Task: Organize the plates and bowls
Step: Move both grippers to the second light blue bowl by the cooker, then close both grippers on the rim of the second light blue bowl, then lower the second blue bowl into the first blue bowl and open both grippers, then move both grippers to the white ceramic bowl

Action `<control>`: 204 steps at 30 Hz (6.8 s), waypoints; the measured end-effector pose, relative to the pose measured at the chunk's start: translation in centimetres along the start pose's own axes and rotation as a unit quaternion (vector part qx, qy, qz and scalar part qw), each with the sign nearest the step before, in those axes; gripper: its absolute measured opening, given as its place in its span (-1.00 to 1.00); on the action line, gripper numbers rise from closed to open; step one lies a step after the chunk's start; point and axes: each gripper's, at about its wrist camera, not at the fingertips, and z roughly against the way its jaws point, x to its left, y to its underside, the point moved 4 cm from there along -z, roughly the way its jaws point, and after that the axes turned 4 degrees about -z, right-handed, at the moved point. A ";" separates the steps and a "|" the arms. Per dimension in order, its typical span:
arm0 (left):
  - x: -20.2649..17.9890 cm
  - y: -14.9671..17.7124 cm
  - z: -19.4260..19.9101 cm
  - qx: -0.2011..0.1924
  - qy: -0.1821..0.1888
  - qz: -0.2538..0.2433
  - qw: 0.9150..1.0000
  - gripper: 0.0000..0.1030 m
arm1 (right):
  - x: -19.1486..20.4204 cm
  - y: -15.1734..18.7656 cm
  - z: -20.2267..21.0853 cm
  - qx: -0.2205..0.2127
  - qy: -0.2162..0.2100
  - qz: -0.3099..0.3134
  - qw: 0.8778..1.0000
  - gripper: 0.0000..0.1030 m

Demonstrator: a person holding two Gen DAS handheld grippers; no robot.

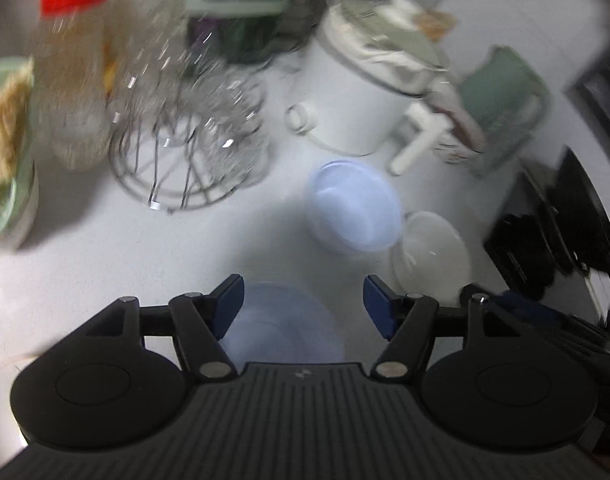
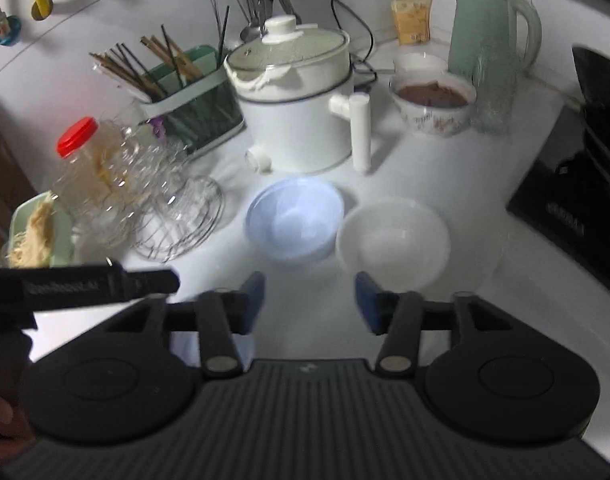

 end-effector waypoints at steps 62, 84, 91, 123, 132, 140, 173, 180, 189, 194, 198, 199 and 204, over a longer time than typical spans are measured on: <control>-2.0 -5.5 1.8 -0.041 0.053 -0.027 0.997 -0.29 | 0.4 -6.6 -4.2 0.030 -0.097 -0.051 0.994 -0.40; 1.6 1.5 4.3 -0.041 0.032 -0.007 0.999 -0.29 | 2.9 -0.5 -1.2 0.065 -0.115 -0.031 0.991 -0.40; 3.2 2.9 3.1 -0.025 0.008 0.002 1.000 -0.28 | 3.8 1.4 -2.5 0.092 -0.118 -0.019 0.989 -0.40; 3.6 2.6 9.2 -0.074 -0.006 -0.019 0.997 0.01 | 5.4 0.3 1.9 0.027 -0.111 0.016 0.993 -0.21; 2.0 2.6 12.1 -0.091 0.000 -0.039 0.995 0.01 | 5.5 -0.8 4.9 -0.027 -0.102 0.029 0.994 -0.21; -0.1 2.3 11.6 -0.094 0.005 -0.054 0.994 0.03 | 3.5 -1.4 5.0 -0.043 -0.083 0.011 0.996 -0.21; -9.1 -1.4 -1.2 -0.022 -0.020 -0.094 0.995 0.23 | -9.6 -3.8 -1.6 -0.037 -0.025 -0.006 0.999 -0.21; -9.4 -1.6 -4.9 -0.003 -0.015 -0.075 0.997 0.23 | -12.1 -3.4 -3.0 -0.032 -0.015 0.011 0.999 -0.21; -9.5 -2.4 -8.7 -0.002 0.018 -0.036 0.999 0.23 | -14.1 -1.8 -6.5 0.012 -0.044 -0.001 0.999 0.04; -9.6 -2.5 -12.1 0.022 0.028 -0.036 0.999 0.23 | -14.6 -1.8 -8.5 0.021 -0.049 -0.009 0.999 0.04; -10.5 -2.8 -13.8 0.035 0.037 -0.048 0.998 0.23 | -14.6 -2.1 -9.6 0.024 -0.055 -0.014 0.998 0.04; -10.6 -2.7 -14.3 0.041 0.034 -0.052 0.997 0.23 | -14.6 -2.1 -9.8 0.026 -0.057 -0.015 0.998 0.03; -10.3 -2.6 -15.7 0.055 0.032 -0.028 0.998 0.21 | -14.5 -2.7 -10.7 0.029 -0.067 -0.023 0.997 0.03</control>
